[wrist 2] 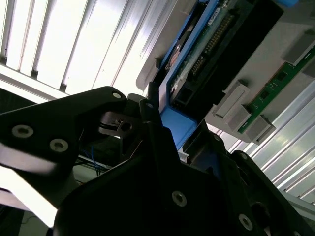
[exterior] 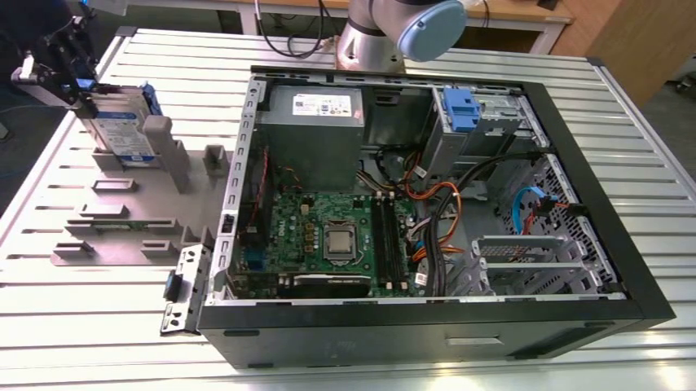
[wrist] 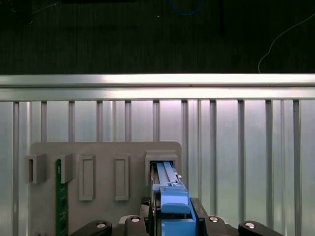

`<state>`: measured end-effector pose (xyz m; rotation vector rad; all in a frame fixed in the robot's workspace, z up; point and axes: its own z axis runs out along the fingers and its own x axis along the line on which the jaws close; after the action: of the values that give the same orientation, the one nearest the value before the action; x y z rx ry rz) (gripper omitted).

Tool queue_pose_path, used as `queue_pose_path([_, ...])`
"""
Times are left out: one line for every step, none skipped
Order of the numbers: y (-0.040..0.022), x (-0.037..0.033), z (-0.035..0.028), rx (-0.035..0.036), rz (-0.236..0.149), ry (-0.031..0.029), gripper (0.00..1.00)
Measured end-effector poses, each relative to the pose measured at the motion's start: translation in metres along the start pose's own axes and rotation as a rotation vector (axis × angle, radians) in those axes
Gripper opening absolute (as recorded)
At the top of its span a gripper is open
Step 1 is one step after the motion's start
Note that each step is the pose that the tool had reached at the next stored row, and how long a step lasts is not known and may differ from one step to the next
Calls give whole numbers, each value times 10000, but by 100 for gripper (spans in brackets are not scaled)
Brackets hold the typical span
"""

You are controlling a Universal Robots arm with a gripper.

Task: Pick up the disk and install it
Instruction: 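Pick up the disk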

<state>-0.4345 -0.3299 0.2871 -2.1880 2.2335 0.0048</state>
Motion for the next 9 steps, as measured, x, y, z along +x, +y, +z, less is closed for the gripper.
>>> queue_pose_path([0, 1, 1, 1, 0, -1, 44])
queue_pose_path([0, 4, 1, 2, 0, 0, 44])
queue_pose_path([0, 11, 2, 3, -1, 2, 44])
queue_pose_path([-1, 19, 1, 2, -1, 5, 44])
queue_pose_path([-1, 27, 0, 0, -1, 9, 44])
queue_pose_path([-1, 35, 0, 2, 0, 13, 44])
queue_pose_path([-1, 43, 0, 2, -1, 18, 44])
queue_pose_path([-1, 50, 0, 2, 0, 24, 44])
queue_pose_path([-1, 55, 0, 2, 0, 31, 44])
